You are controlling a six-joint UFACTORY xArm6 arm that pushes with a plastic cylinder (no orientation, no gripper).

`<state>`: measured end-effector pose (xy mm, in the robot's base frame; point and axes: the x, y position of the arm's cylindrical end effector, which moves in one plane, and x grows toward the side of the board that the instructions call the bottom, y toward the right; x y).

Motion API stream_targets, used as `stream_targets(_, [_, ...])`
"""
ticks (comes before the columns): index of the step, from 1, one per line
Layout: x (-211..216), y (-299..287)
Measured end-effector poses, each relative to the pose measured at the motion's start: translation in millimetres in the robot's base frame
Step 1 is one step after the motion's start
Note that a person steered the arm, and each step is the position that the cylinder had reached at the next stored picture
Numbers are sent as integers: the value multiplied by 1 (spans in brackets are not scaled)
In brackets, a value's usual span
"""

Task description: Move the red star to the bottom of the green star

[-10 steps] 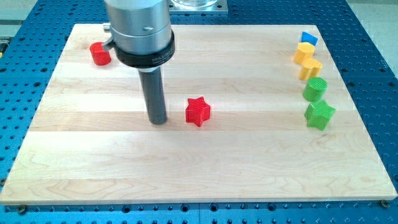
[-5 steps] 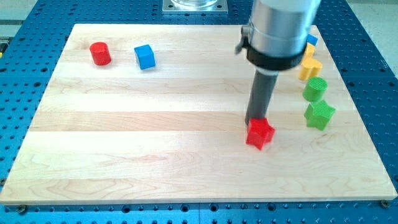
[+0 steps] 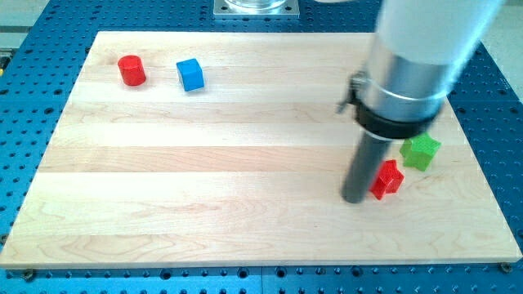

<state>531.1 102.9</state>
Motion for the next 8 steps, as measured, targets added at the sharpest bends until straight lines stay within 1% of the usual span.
stream_targets(1, [-19,20])
stream_targets(2, [-5,44])
stream_targets(3, [11,34])
stream_targets(4, [11,85])
stream_targets(5, [3,83])
stream_targets(6, [-1,34])
stream_targets(7, [-51,-77])
stream_targets(8, [-128,-212])
